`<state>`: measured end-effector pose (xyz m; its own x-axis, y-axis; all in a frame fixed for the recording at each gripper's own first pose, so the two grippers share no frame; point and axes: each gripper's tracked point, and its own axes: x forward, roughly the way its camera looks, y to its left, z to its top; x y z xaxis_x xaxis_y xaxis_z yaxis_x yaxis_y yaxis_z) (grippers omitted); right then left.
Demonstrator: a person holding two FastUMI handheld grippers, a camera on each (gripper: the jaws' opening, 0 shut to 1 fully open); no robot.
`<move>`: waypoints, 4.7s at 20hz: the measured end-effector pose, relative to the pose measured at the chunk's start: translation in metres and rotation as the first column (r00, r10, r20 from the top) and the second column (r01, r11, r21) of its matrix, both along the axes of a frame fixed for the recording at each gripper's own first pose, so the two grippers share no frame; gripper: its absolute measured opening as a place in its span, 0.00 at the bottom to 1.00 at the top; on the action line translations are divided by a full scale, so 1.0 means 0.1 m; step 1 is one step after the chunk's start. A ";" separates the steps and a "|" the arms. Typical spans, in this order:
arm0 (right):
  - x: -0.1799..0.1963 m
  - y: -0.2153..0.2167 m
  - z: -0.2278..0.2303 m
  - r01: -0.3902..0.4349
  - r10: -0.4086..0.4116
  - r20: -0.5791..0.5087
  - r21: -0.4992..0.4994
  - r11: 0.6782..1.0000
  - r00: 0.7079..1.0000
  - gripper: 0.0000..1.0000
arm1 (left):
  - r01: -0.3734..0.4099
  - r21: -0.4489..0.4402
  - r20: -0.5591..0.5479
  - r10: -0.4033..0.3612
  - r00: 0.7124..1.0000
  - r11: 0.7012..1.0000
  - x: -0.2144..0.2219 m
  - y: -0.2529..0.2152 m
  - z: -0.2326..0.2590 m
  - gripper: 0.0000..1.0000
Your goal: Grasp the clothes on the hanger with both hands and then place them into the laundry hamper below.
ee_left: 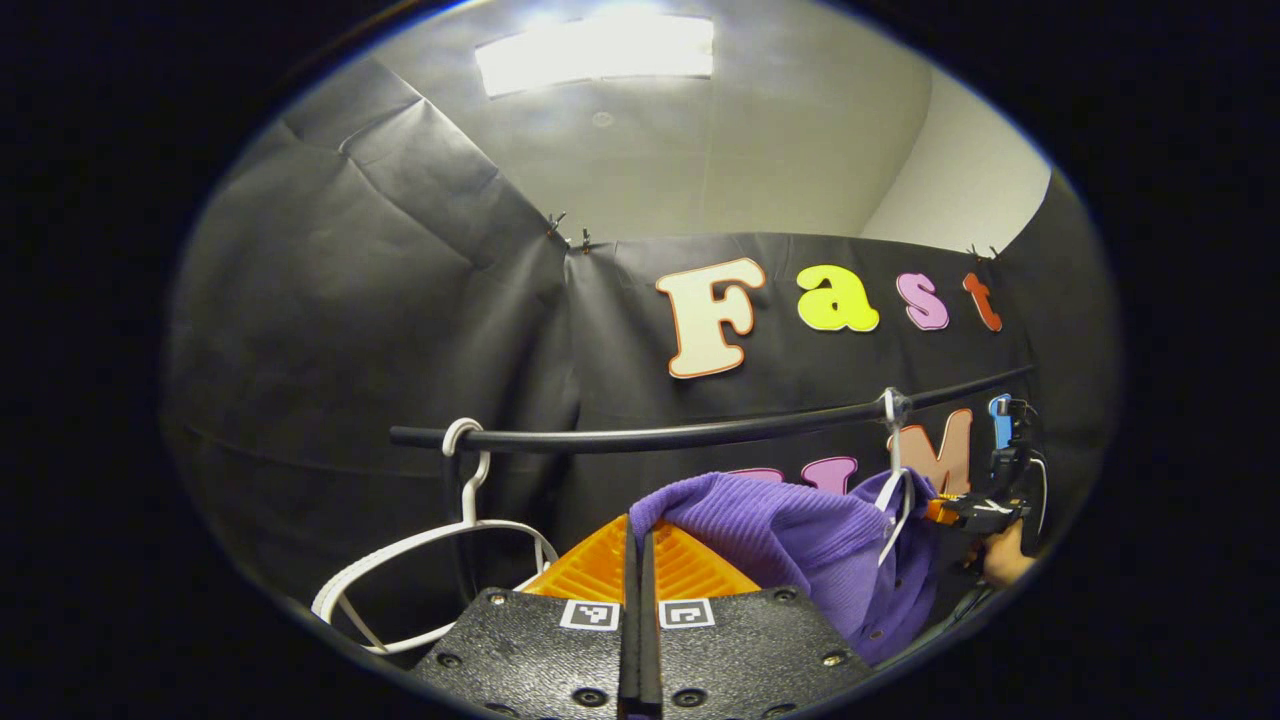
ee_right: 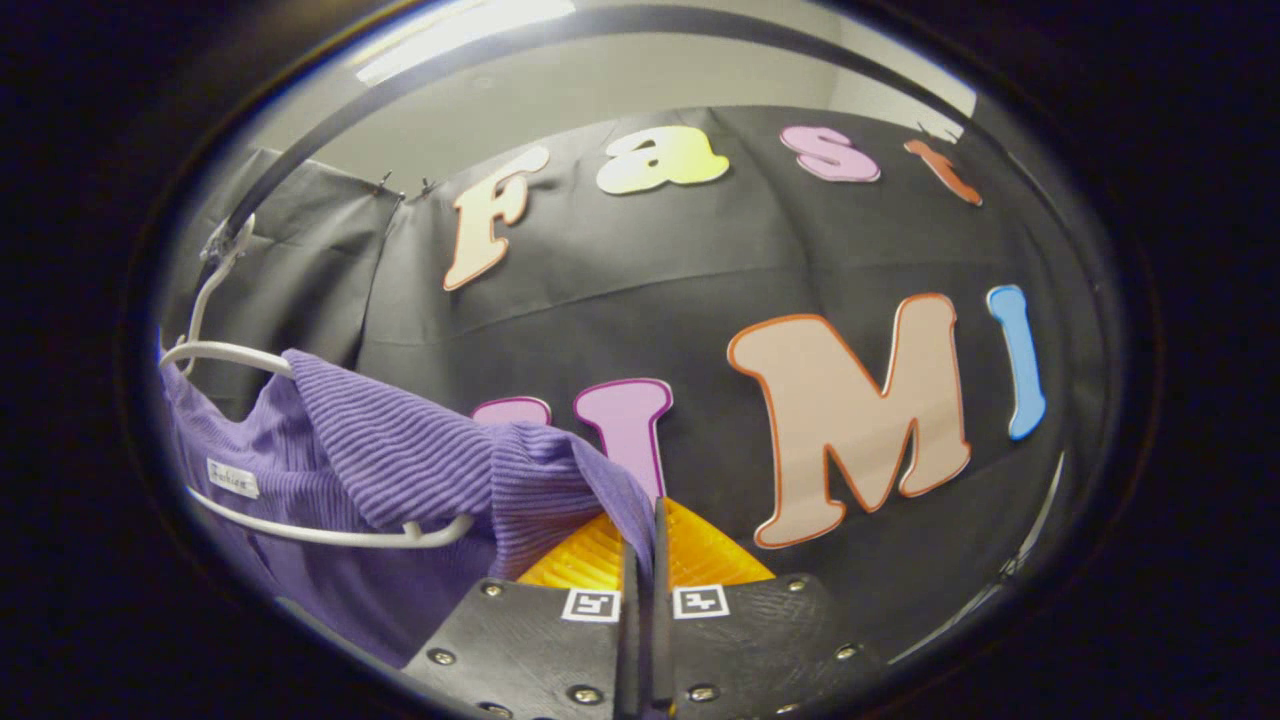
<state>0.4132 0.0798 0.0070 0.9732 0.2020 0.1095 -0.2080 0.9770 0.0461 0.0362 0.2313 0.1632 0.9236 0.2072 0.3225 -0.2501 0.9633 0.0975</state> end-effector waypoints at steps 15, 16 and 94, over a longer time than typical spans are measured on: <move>0.29 -0.24 0.23 0.057 -0.059 0.020 0.079 0.995 0.998 0.05 | -0.069 -0.106 -0.093 0.060 0.994 0.992 0.24 0.42 -0.85 0.00; 0.27 -0.25 0.35 0.062 -0.068 0.048 0.100 0.993 0.997 0.05 | -0.074 -0.100 -0.078 0.067 0.995 0.992 0.24 0.43 -0.77 0.00; -1.43 0.37 -0.86 -0.056 0.073 -0.074 0.217 0.975 0.995 0.01 | 0.039 -0.220 -0.077 -0.058 0.995 0.975 0.23 -0.61 -1.84 0.00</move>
